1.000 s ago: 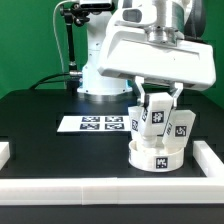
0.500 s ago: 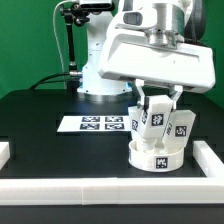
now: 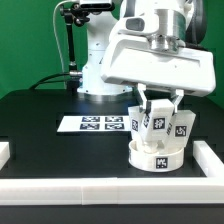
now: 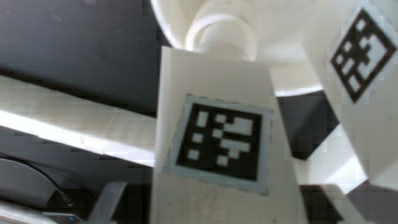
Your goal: Assemble stool
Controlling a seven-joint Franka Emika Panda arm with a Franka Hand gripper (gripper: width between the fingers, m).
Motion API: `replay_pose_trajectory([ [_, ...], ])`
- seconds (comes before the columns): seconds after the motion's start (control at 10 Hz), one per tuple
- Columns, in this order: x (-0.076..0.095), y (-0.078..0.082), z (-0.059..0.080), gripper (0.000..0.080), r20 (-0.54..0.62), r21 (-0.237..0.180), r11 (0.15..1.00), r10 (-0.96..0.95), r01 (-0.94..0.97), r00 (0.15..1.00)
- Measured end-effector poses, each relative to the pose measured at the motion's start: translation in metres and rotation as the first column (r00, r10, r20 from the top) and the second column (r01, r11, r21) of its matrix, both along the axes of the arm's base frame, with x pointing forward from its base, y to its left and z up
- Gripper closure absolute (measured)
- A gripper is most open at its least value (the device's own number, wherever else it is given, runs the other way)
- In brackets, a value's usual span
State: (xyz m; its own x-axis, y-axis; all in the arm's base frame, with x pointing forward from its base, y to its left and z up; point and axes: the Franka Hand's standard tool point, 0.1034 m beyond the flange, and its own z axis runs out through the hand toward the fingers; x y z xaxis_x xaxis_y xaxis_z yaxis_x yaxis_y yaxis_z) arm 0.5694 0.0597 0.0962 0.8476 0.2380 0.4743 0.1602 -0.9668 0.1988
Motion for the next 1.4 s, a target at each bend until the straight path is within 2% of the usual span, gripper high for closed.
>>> replay_pose_trajectory([
  [0.8, 0.001, -0.002, -0.005, 0.0472, 0.001, -0.01, 1.0, 0.004, -0.004, 1.0],
  [1.4, -0.006, -0.006, -0.017, 0.0472, 0.014, -0.023, 1.0, 0.012, -0.012, 1.0],
])
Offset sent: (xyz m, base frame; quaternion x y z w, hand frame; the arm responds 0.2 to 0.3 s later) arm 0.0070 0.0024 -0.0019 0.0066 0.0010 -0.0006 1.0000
